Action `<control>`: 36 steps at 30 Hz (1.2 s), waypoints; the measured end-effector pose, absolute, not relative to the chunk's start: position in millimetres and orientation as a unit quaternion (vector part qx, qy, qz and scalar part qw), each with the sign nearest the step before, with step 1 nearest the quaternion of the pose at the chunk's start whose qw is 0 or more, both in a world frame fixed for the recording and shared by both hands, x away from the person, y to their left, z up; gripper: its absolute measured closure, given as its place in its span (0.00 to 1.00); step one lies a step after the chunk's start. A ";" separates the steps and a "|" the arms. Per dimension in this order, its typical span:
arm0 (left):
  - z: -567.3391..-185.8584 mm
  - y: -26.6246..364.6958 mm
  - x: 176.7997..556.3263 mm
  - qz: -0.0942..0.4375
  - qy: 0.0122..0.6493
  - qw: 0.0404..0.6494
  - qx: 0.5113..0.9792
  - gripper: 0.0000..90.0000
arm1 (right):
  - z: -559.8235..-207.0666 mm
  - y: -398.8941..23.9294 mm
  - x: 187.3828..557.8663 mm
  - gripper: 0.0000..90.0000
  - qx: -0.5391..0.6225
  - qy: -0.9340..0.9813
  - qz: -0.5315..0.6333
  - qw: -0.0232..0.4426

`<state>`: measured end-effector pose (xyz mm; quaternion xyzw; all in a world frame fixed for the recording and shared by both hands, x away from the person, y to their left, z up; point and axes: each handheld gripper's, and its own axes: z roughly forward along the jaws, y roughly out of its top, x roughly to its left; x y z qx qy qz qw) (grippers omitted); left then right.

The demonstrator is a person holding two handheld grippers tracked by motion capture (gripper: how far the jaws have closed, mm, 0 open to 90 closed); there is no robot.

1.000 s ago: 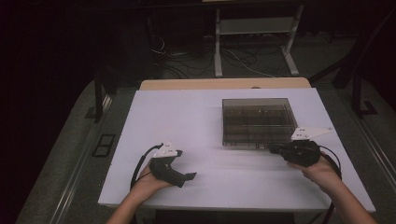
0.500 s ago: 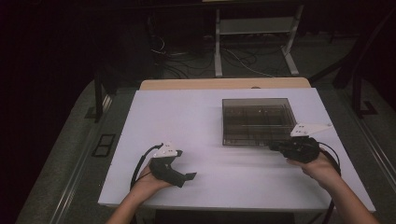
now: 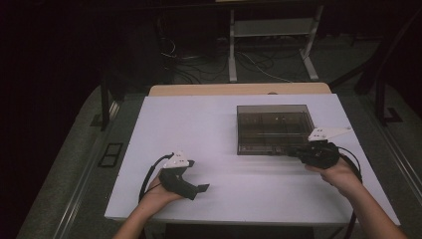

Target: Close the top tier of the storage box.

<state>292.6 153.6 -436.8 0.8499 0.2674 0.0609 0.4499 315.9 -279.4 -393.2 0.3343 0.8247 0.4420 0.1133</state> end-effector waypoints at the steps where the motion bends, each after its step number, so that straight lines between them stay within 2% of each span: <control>1: -436.9 153.5 292.5 0.061 0.268 0.450 0.850 0.00 | -393.2 -279.4 316.6 0.99 0.335 0.824 0.443 0.113; 36: -438.4 154.0 295.2 0.062 0.268 0.449 0.850 0.00 | -397.0 -276.1 332.9 0.99 0.347 0.810 0.448 0.149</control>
